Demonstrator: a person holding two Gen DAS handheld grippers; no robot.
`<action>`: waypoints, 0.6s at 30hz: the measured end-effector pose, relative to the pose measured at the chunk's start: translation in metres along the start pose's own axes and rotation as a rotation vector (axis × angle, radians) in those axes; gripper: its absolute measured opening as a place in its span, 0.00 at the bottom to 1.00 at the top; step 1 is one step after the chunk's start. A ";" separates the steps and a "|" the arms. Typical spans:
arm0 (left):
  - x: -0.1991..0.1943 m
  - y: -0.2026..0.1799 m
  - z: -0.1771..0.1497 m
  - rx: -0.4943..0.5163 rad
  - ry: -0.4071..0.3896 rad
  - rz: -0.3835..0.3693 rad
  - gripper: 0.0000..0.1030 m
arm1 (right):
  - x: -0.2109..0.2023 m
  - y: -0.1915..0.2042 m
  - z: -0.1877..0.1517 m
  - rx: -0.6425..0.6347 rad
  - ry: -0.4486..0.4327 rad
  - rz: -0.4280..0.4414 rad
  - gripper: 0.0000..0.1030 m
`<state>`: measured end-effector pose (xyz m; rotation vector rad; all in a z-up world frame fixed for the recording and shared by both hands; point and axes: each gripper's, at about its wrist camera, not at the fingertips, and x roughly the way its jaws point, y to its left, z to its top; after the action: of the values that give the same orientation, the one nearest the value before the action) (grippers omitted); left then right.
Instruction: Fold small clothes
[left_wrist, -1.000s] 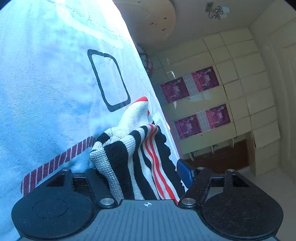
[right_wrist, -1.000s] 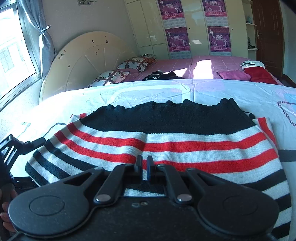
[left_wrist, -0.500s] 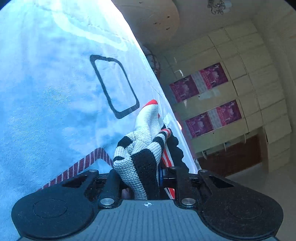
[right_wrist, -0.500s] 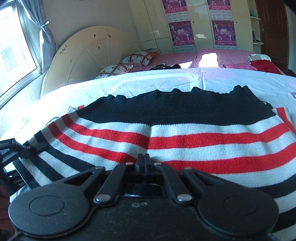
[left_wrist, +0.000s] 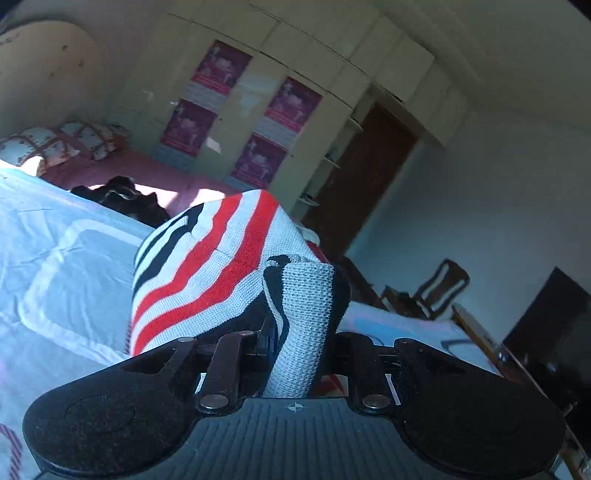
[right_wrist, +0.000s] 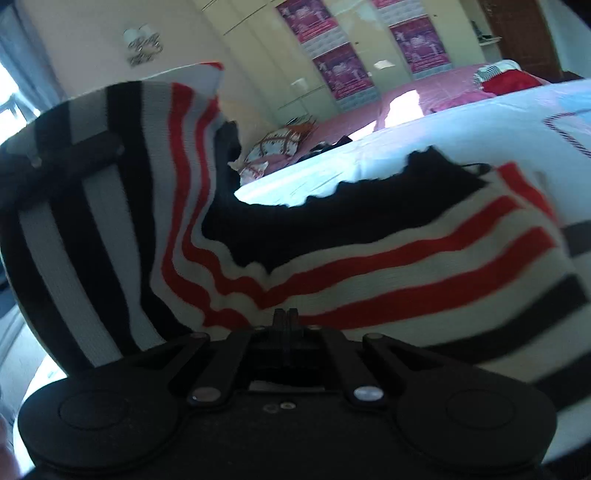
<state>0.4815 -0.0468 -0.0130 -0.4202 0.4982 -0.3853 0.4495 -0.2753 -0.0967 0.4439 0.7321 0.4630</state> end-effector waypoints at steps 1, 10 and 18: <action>0.015 -0.016 -0.008 0.026 0.062 -0.024 0.18 | -0.015 -0.015 0.000 0.040 -0.009 -0.025 0.11; 0.057 -0.080 -0.059 0.160 0.350 -0.059 0.74 | -0.156 -0.138 -0.028 0.490 -0.190 -0.023 0.67; -0.033 -0.014 -0.031 0.101 0.147 0.130 0.74 | -0.151 -0.108 -0.012 0.505 -0.131 0.138 0.64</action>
<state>0.4349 -0.0522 -0.0187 -0.2613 0.6423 -0.3154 0.3681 -0.4424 -0.0829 0.9942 0.6912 0.3703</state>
